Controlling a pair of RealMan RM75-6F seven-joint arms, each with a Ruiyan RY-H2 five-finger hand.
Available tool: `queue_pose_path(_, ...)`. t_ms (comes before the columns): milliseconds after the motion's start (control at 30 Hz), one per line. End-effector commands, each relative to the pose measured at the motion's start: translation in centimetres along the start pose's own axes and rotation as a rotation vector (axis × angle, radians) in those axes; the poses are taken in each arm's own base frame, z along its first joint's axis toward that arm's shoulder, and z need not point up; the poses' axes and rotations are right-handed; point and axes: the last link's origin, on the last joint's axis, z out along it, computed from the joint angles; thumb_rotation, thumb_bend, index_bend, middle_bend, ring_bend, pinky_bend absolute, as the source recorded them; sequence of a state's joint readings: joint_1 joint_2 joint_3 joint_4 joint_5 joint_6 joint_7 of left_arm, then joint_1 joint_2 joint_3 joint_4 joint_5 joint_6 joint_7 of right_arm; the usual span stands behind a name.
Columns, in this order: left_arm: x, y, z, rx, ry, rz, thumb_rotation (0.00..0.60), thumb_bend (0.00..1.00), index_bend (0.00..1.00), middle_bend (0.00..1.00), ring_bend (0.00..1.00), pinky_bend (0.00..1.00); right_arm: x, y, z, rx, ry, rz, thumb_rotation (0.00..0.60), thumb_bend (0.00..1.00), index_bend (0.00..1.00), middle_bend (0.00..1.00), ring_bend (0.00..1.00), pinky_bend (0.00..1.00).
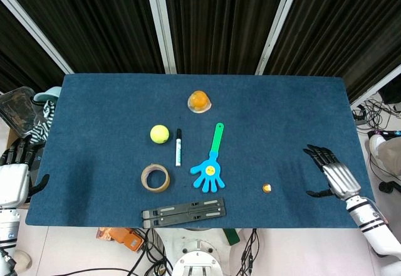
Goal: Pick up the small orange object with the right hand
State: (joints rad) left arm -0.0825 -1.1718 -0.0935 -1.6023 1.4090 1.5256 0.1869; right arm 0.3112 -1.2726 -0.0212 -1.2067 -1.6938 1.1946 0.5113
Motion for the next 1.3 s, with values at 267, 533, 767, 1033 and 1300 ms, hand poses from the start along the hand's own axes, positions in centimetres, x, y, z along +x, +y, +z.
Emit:
queue_pose_path(267,0.0,-0.1,0.2,0.007,0.004,-0.003,0.600,0.23,0.19,0.03,0.01,0.17,-2.7,-2.4,2.7,0.092,-0.083,0.031,0.600,0.05,0.18,0.03,0.06,0.05)
queue_pose_path(533,0.1,-0.2,0.2,0.014,0.006,-0.004,0.600,0.23,0.19,0.03,0.01,0.17,-4.3,-4.3,4.6,0.139,-0.144,0.016,0.600,0.09,0.26,0.03,0.06,0.05)
queue_pose_path(767,0.1,-0.3,0.3,0.020,0.004,-0.007,0.600,0.23,0.19,0.03,0.01,0.17,-4.8,-4.5,5.2,0.127,-0.170,0.007,0.600,0.14,0.33,0.03,0.06,0.05)
queue_pose_path(1033,0.1,-0.3,0.3,0.021,0.006,-0.004,0.600,0.23,0.19,0.03,0.01,0.17,-5.4,-4.7,5.9,0.127,-0.193,0.014,0.600,0.23,0.38,0.03,0.06,0.05)
queue_pose_path(1300,0.1,-0.4,0.3,0.024,0.005,-0.006,0.600,0.23,0.19,0.03,0.01,0.17,-6.1,-5.3,6.7,0.141,-0.217,0.025,0.600,0.27,0.42,0.03,0.06,0.05)
